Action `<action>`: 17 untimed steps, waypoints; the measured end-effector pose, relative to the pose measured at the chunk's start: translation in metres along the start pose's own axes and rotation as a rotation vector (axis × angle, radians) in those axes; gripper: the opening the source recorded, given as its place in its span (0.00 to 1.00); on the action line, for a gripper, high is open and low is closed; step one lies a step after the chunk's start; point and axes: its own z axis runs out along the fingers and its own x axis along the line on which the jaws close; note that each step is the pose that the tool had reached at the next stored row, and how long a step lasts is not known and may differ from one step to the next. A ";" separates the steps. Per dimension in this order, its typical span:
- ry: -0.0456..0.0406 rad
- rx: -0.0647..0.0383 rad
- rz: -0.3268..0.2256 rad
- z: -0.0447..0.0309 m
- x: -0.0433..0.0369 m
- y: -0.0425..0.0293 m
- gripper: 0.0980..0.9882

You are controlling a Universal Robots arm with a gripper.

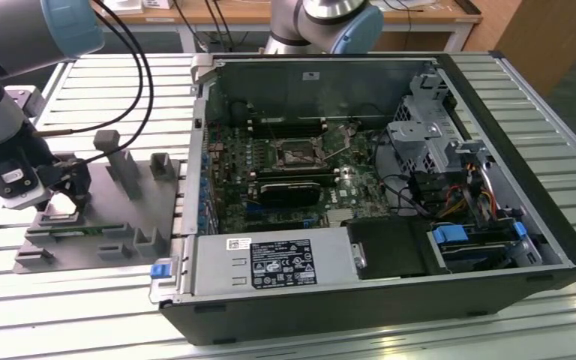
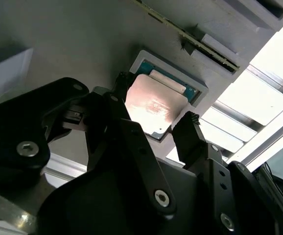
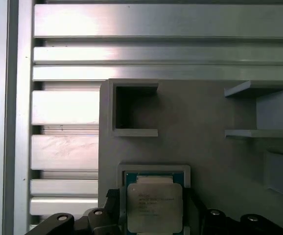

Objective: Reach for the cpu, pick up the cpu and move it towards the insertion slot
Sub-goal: 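Pick up the cpu and move it towards the insertion slot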

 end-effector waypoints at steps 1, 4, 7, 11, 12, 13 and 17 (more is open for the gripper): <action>0.0000 0.000 0.000 -0.0002 0.0000 0.0000 0.61; -0.0003 -0.003 0.000 -0.0009 0.0000 0.0000 0.61; -0.0001 -0.003 0.000 -0.0010 0.0000 0.0000 0.61; 0.0003 -0.003 0.000 -0.0008 0.0000 0.0000 0.50; 0.0000 -0.003 0.000 -0.0007 0.0000 0.0000 0.50; -0.0002 -0.003 -0.001 -0.0012 0.0000 0.0000 0.50; -0.0006 -0.005 -0.001 -0.0112 0.0000 0.0004 0.50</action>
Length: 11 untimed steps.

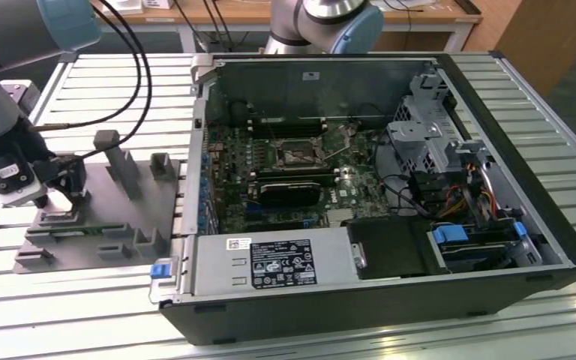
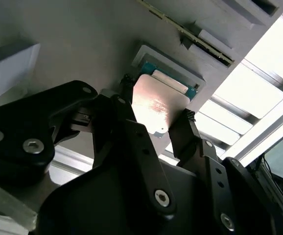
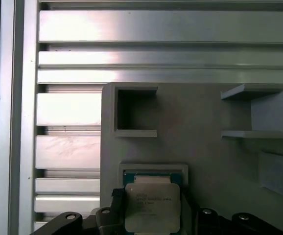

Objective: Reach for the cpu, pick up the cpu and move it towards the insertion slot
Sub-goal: 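Pick up the cpu and move it towards the insertion slot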

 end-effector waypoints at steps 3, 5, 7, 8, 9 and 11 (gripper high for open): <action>0.0002 0.000 0.000 -0.0118 0.0000 0.0005 0.50; 0.0000 -0.001 0.000 -0.0199 0.0000 0.0009 0.50; 0.0000 -0.001 0.000 -0.0281 0.0001 0.0013 0.50; 0.0002 -0.001 0.000 -0.0328 0.0001 0.0015 0.50; 0.0002 -0.001 0.000 -0.0363 0.0001 0.0017 0.50; 0.0000 -0.002 0.000 -0.0414 0.0001 0.0020 0.50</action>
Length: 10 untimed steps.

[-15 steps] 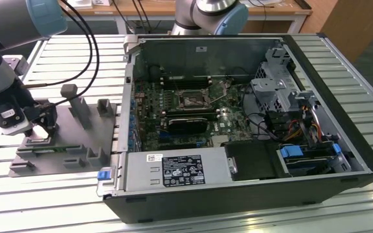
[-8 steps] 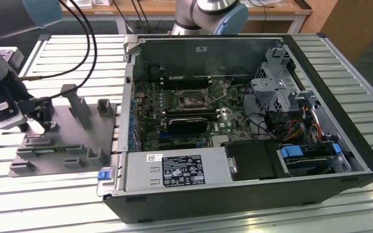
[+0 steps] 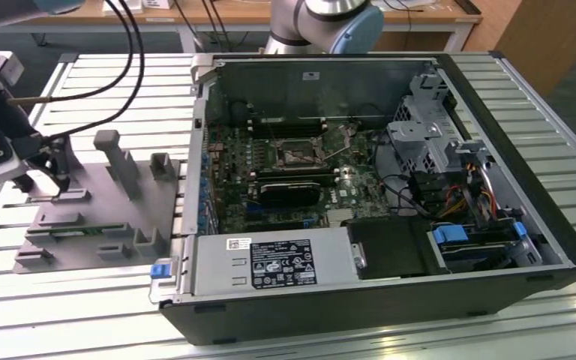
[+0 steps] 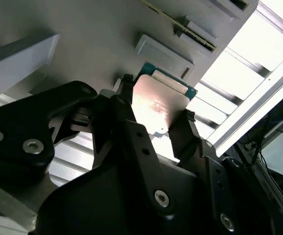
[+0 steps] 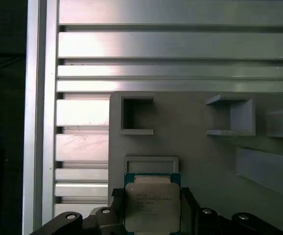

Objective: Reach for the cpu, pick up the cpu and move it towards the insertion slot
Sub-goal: 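Pick up the cpu and move it towards the insertion slot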

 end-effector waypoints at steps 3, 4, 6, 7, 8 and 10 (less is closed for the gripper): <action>-0.0001 -0.001 0.000 -0.0103 0.0000 0.0005 0.50; 0.0000 -0.002 0.000 -0.0139 0.0000 0.0007 0.50; 0.0000 -0.003 0.000 -0.0207 0.0001 0.0010 0.50; 0.0000 -0.003 0.000 -0.0247 0.0001 0.0012 0.50; 0.0001 -0.004 0.000 -0.0287 0.0001 0.0014 0.50; 0.0000 -0.004 0.000 -0.0370 0.0001 0.0018 0.50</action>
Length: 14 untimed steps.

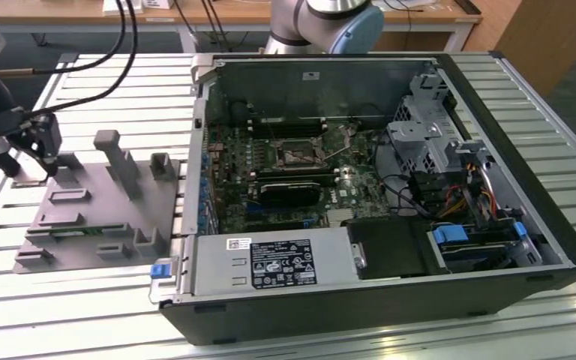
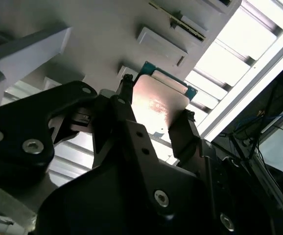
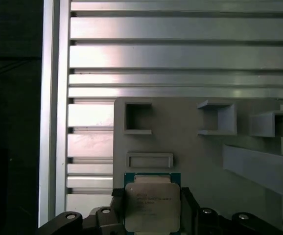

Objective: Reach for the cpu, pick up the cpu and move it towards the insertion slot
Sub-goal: 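Pick up the cpu and move it towards the insertion slot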

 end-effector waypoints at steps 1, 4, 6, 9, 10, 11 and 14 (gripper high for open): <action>0.0002 0.000 0.000 -0.0044 0.0001 0.0002 0.50; 0.0002 0.000 0.000 -0.0180 0.0001 0.0009 0.50; 0.0001 0.000 0.000 -0.0270 0.0001 0.0014 0.50; 0.0001 0.000 0.000 -0.0405 0.0002 0.0021 0.50; 0.0001 0.000 0.000 -0.0455 0.0002 0.0024 0.50; 0.0000 0.000 0.000 -0.0500 0.0002 0.0026 0.50; -0.0001 0.000 0.000 -0.0624 0.0002 0.0033 0.50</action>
